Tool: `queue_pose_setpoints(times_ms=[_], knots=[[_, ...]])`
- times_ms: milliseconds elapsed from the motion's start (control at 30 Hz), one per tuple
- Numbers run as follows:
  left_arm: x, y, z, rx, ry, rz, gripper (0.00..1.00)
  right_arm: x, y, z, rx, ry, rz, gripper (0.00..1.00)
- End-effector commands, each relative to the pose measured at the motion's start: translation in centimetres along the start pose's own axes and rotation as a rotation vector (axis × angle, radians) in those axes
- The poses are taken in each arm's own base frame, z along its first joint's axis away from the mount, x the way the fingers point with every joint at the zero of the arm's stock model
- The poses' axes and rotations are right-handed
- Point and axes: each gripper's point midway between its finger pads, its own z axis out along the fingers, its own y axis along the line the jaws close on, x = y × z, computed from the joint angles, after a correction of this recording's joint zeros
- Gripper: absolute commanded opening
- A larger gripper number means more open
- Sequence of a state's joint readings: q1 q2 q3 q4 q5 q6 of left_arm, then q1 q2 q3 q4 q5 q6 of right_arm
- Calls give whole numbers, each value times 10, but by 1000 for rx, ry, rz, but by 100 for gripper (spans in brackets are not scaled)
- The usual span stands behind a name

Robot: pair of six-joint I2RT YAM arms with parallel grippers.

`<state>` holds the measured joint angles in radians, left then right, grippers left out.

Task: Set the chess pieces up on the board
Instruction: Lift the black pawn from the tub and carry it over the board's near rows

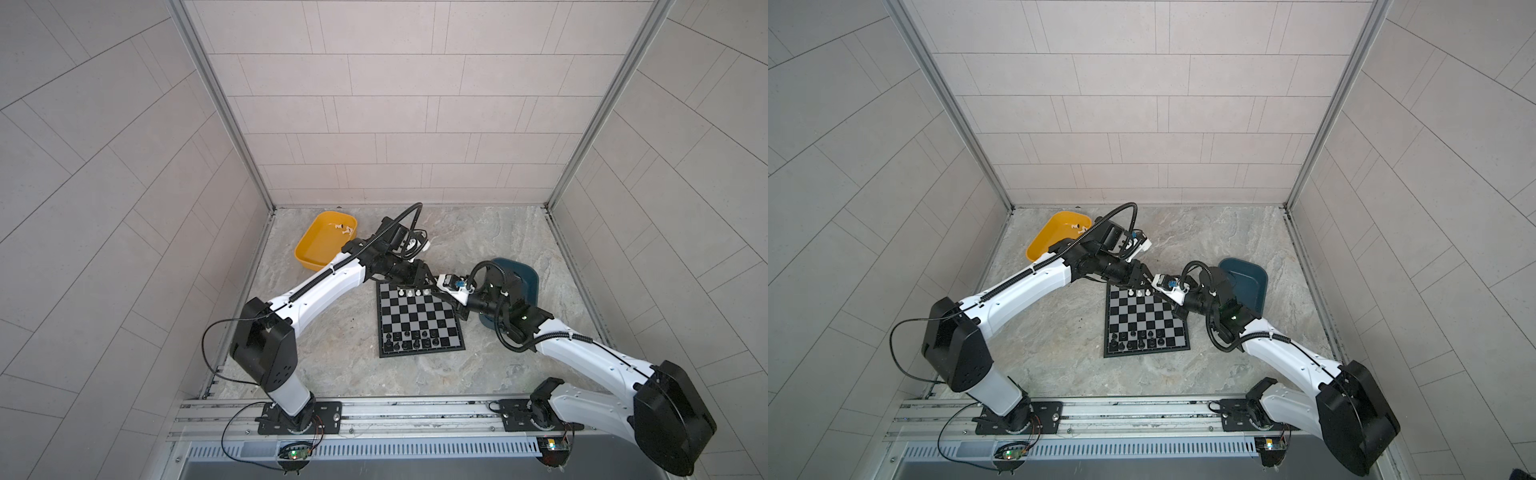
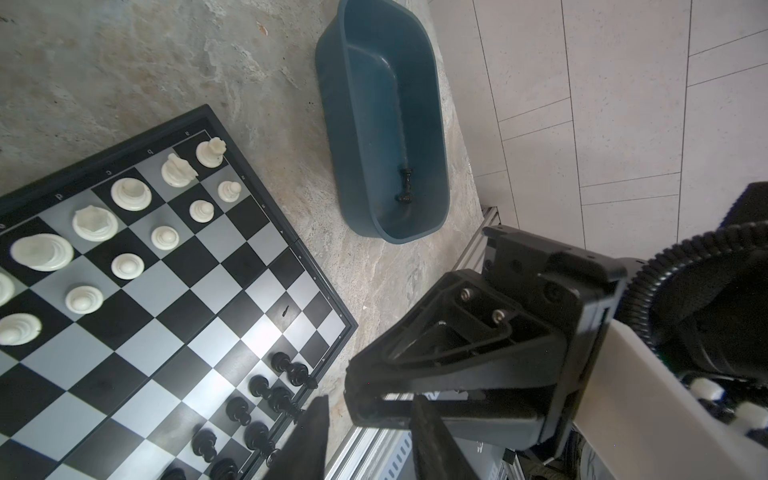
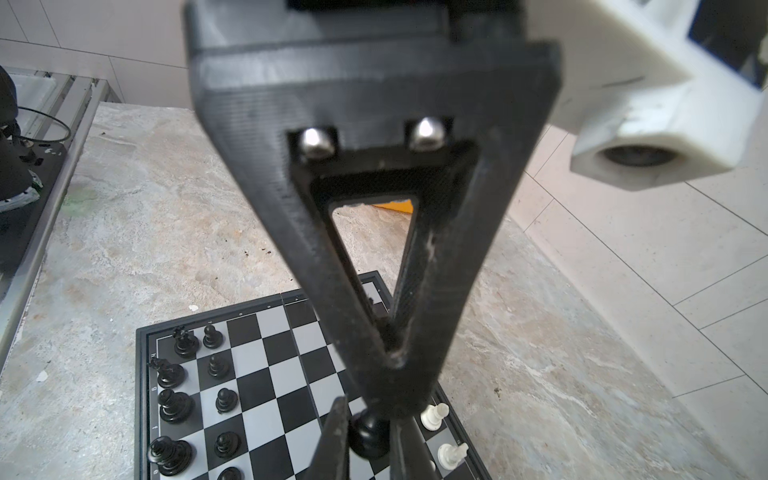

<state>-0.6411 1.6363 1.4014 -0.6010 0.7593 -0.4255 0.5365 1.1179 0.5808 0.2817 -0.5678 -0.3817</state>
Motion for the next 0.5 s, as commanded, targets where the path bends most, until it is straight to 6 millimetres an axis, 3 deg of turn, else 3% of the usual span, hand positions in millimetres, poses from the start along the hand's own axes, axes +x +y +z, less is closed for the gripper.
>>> queue_pose_setpoints(times_ms=[0, 467], knots=[[4, -1, 4, 1, 22, 7, 37, -9, 2, -3, 1, -44, -10, 0], [2, 4, 10, -11, 32, -12, 22, -16, 3, -7, 3, -77, -14, 0]])
